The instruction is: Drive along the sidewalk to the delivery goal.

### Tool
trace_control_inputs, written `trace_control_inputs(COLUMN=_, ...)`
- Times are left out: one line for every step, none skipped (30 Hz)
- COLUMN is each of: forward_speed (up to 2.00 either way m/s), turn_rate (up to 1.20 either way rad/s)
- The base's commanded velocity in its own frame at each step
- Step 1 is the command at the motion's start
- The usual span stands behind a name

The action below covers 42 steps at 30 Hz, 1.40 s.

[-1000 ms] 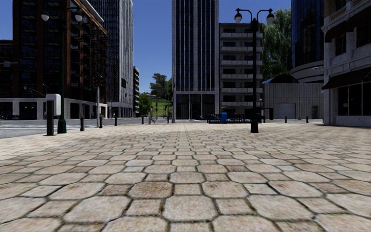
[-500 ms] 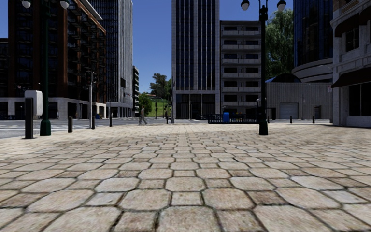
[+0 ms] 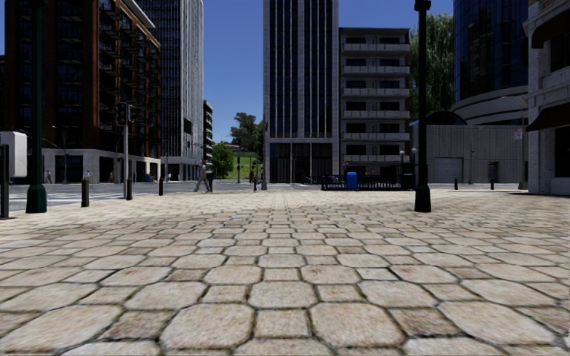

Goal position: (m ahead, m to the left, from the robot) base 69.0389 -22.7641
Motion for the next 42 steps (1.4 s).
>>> trace_control_inputs(forward_speed=2.00, turn_rate=0.00)
trace_control_inputs(forward_speed=2.00, turn_rate=0.00)
trace_control_inputs(forward_speed=2.00, turn_rate=0.00)
trace_control_inputs(forward_speed=2.00, turn_rate=0.00)
trace_control_inputs(forward_speed=2.00, turn_rate=0.00)
trace_control_inputs(forward_speed=2.00, turn_rate=0.00)
trace_control_inputs(forward_speed=2.00, turn_rate=0.00)
trace_control_inputs(forward_speed=2.00, turn_rate=0.00)
trace_control_inputs(forward_speed=2.00, turn_rate=0.00)
trace_control_inputs(forward_speed=2.00, turn_rate=0.00)
trace_control_inputs(forward_speed=2.00, turn_rate=0.00)
trace_control_inputs(forward_speed=2.00, turn_rate=0.00)
trace_control_inputs(forward_speed=2.00, turn_rate=0.00)
trace_control_inputs(forward_speed=2.00, turn_rate=0.00)
trace_control_inputs(forward_speed=2.00, turn_rate=0.00)
trace_control_inputs(forward_speed=2.00, turn_rate=0.00)
trace_control_inputs(forward_speed=2.00, turn_rate=0.00)
trace_control_inputs(forward_speed=2.00, turn_rate=0.00)
trace_control_inputs(forward_speed=2.00, turn_rate=0.00)
trace_control_inputs(forward_speed=2.00, turn_rate=0.00)
trace_control_inputs(forward_speed=2.00, turn_rate=0.00)
trace_control_inputs(forward_speed=2.00, turn_rate=0.00)
trace_control_inputs(forward_speed=2.00, turn_rate=0.00)
trace_control_inputs(forward_speed=2.00, turn_rate=0.00)
trace_control_inputs(forward_speed=2.00, turn_rate=0.00)
trace_control_inputs(forward_speed=2.00, turn_rate=0.00)
trace_control_inputs(forward_speed=2.00, turn_rate=0.00)
trace_control_inputs(forward_speed=2.00, turn_rate=0.00)
trace_control_inputs(forward_speed=2.00, turn_rate=0.00)
trace_control_inputs(forward_speed=2.00, turn_rate=0.00)
trace_control_inputs(forward_speed=2.00, turn_rate=0.00)
trace_control_inputs(forward_speed=2.00, turn_rate=0.00)
trace_control_inputs(forward_speed=2.00, turn_rate=0.00)
trace_control_inputs(forward_speed=2.00, turn_rate=0.00)
trace_control_inputs(forward_speed=2.00, turn_rate=0.00)
trace_control_inputs(forward_speed=2.00, turn_rate=0.00)
trace_control_inputs(forward_speed=2.00, turn_rate=0.00)
trace_control_inputs(forward_speed=2.00, turn_rate=0.00)
trace_control_inputs(forward_speed=2.00, turn_rate=0.00)
trace_control_inputs(forward_speed=2.00, turn_rate=0.00)
trace_control_inputs(forward_speed=2.00, turn_rate=0.00)
trace_control_inputs(forward_speed=2.00, turn_rate=0.00)
